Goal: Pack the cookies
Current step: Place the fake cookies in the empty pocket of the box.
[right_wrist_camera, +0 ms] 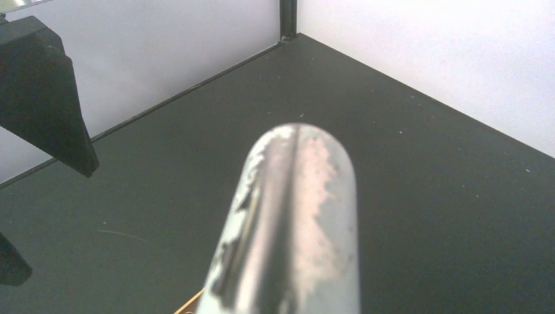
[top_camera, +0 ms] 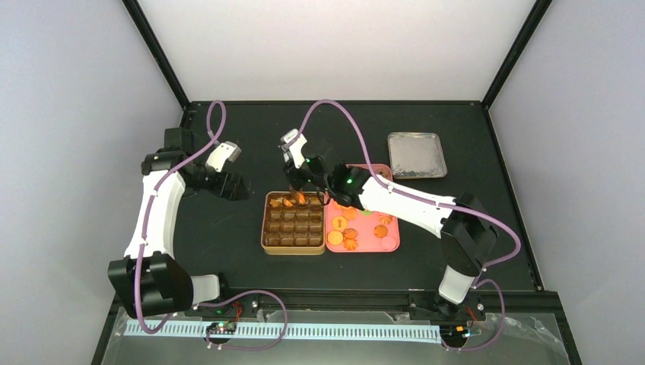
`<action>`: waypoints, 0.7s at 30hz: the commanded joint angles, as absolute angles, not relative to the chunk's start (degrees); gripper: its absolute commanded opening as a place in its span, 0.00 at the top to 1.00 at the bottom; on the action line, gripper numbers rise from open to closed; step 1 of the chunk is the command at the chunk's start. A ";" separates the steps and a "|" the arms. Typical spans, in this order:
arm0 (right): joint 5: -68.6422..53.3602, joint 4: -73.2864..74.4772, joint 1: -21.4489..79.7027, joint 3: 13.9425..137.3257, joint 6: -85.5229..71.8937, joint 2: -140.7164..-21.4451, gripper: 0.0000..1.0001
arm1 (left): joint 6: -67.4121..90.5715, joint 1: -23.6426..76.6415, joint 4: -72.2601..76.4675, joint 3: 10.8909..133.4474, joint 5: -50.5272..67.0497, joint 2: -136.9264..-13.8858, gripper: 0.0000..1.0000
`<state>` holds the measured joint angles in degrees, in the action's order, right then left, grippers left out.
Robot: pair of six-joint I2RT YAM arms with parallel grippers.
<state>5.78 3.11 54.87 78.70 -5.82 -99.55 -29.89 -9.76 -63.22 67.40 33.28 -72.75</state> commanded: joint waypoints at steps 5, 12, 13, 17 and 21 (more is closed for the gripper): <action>4.90 -1.63 54.33 78.25 -4.92 -98.88 0.84 | -30.15 -10.29 -64.37 69.09 33.93 -71.98 0.11; 4.93 -1.85 53.71 76.79 -4.75 -97.03 0.77 | -30.06 -10.34 -64.41 68.90 34.04 -72.16 0.11; 5.00 -1.85 53.60 76.61 -4.75 -96.77 0.76 | -30.10 -10.35 -64.44 68.91 34.01 -72.16 0.11; 5.18 -1.96 53.61 76.01 -4.66 -95.52 0.75 | -30.16 -10.38 -64.75 68.99 34.06 -72.07 0.11; 5.16 -1.78 53.62 75.63 -4.74 -94.28 0.73 | -30.19 -10.41 -64.88 69.25 34.03 -71.99 0.11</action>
<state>5.17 1.26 53.87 75.92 -4.97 -97.82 -29.89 -9.80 -63.51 67.40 33.26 -72.75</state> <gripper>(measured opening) 0.272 0.894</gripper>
